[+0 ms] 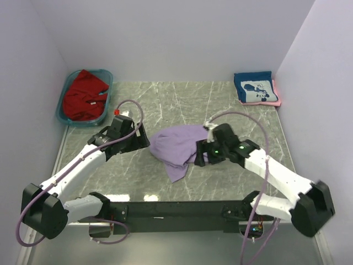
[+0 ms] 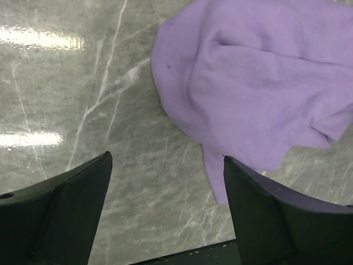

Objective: Fold and stack the t-shirts
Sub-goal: Flatten the tshirt out

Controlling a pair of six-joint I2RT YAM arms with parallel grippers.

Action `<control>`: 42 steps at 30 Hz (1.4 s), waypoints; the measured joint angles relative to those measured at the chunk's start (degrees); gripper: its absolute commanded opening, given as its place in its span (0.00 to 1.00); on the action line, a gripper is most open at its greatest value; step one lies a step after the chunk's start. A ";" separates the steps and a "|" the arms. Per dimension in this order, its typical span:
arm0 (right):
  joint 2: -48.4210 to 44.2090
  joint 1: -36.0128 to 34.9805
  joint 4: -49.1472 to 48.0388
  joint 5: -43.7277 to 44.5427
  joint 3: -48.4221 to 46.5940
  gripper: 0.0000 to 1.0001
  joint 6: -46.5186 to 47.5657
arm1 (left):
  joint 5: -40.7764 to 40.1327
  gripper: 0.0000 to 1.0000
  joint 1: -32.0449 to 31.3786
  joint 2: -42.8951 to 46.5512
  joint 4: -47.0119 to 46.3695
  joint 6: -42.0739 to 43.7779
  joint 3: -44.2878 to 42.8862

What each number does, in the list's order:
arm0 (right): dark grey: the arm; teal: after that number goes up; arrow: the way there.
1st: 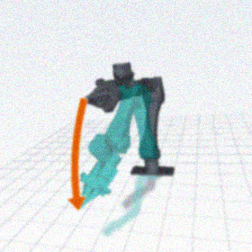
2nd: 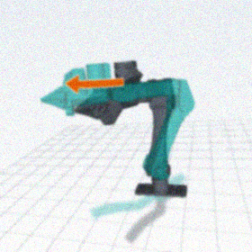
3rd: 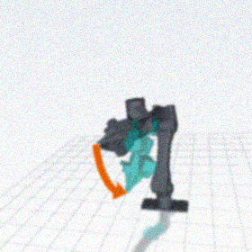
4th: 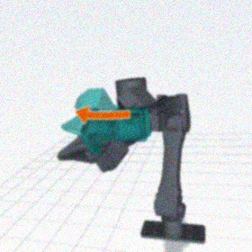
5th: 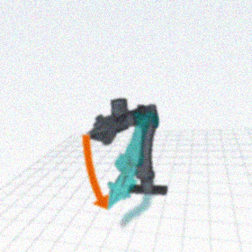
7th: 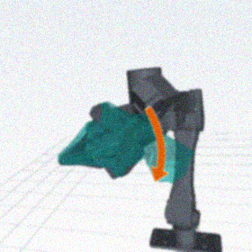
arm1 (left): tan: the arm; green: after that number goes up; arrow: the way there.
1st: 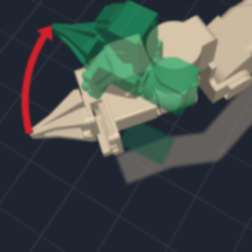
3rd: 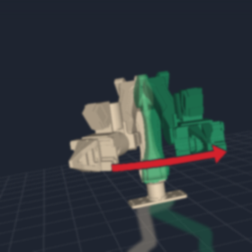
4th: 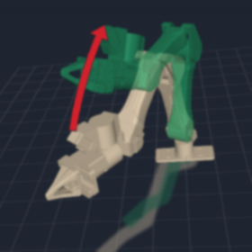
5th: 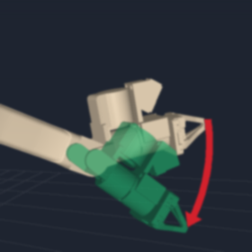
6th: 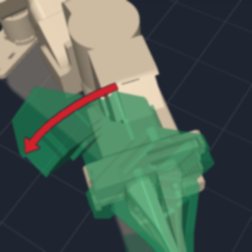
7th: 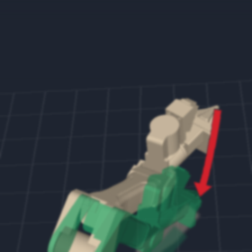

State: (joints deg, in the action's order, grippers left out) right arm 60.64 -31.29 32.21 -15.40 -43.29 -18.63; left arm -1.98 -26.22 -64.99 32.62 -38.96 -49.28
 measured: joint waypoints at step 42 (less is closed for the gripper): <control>51.49 -34.73 16.41 21.00 -42.05 0.00 9.86 | -20.57 0.82 15.47 14.56 -2.40 2.97 7.50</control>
State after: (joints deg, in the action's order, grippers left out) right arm 112.14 -66.02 48.62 5.61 -85.34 -8.78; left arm -22.55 -10.74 -50.43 30.22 -35.99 -41.78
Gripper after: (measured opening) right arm 0.014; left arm 0.821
